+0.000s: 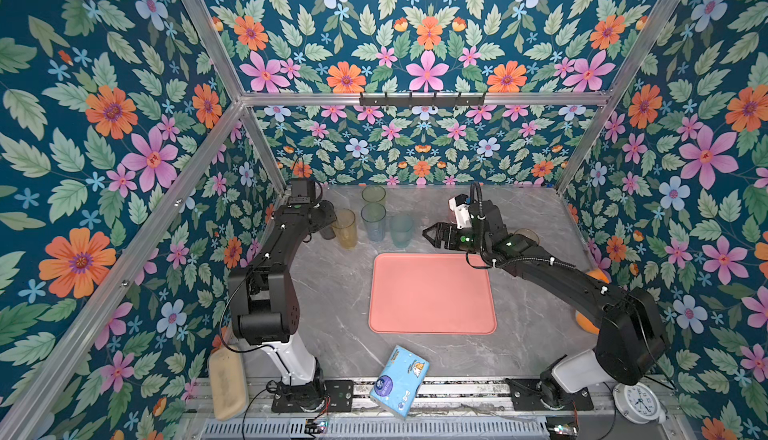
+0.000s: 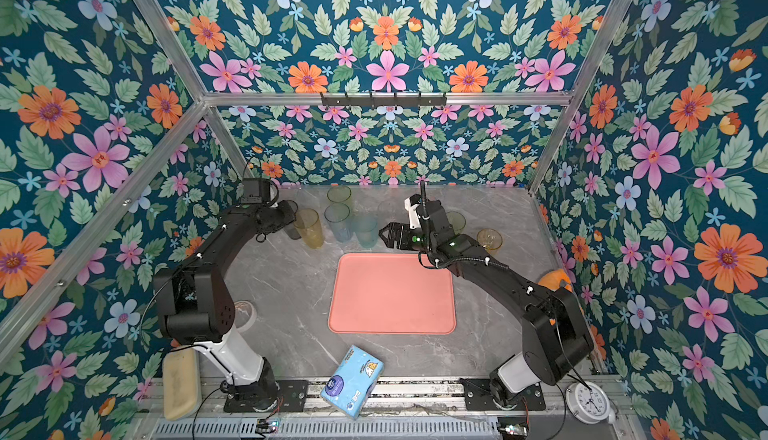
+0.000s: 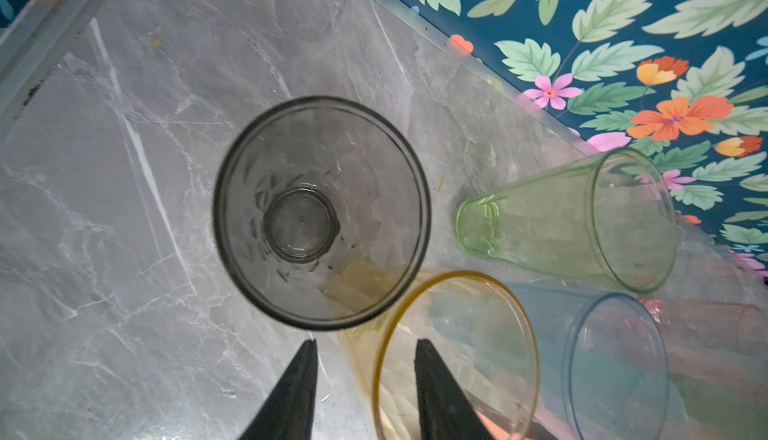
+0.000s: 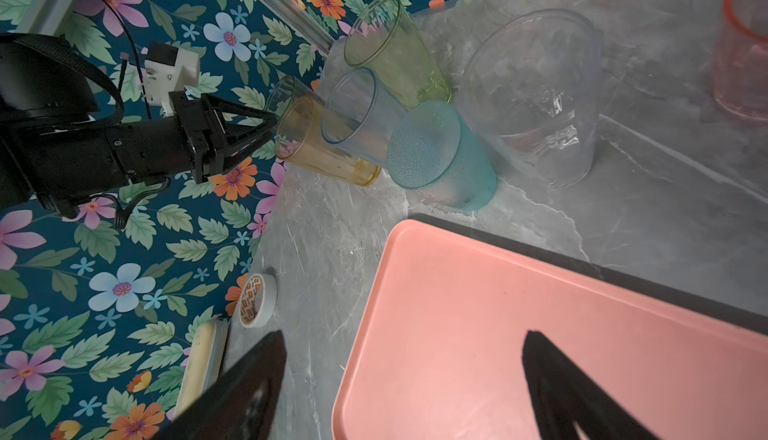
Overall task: Place the glasses into the tray
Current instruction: 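Reach the left gripper to the yellow glass and grasp it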
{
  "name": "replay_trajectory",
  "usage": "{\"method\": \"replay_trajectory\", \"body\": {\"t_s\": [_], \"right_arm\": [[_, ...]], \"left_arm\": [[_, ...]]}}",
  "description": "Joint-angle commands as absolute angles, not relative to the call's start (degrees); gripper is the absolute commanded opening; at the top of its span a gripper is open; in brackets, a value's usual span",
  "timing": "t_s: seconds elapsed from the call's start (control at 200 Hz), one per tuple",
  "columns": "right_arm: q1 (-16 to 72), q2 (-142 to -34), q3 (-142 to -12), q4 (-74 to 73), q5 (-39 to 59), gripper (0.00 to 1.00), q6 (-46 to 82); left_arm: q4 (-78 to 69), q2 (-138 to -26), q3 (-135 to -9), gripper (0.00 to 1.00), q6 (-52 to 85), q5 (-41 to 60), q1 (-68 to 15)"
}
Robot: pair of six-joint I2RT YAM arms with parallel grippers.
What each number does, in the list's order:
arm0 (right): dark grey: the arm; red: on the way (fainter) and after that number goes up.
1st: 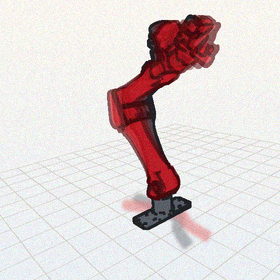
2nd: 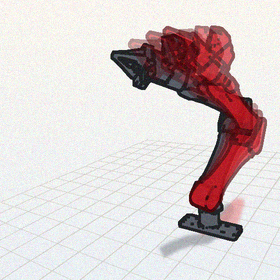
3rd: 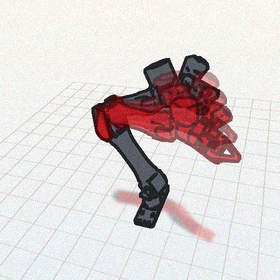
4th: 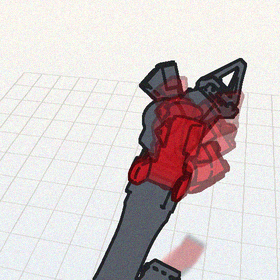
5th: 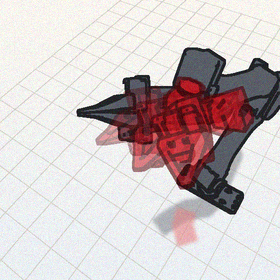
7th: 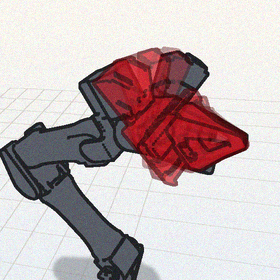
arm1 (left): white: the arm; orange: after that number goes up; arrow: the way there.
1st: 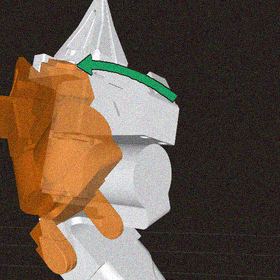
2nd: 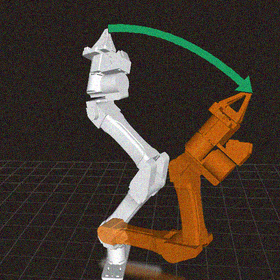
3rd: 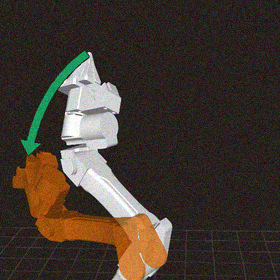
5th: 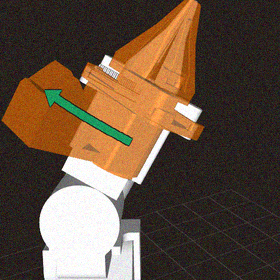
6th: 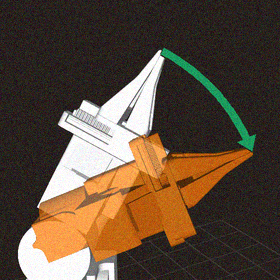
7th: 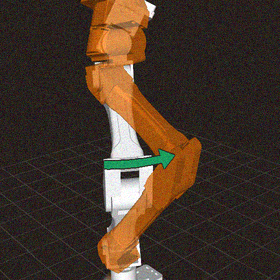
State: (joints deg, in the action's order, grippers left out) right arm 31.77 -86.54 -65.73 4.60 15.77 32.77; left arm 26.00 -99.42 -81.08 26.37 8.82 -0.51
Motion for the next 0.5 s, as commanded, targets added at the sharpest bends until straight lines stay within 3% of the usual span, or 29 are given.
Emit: {"method": "replay_trajectory", "body": {"t_s": [0.0,0.185,0.495], "right_arm": [[31.82,-86.48,-66.18,5.44,14.37,0.9,31.64],[31.85,-86.31,-66.18,5.69,14.07,0.9,31.11],[31.84,-86.31,-66.18,6.24,13.84,0.9,30.84]], "left_arm": [[28.33,-100.18,-82.1,0.42,24.45,8.39,-1.35],[29.57,-101.49,-82.96,0.39,23.81,7.13,-2.46],[30.74,-102.74,-83.48,0.21,22.72,5.68,-2.7]]}}
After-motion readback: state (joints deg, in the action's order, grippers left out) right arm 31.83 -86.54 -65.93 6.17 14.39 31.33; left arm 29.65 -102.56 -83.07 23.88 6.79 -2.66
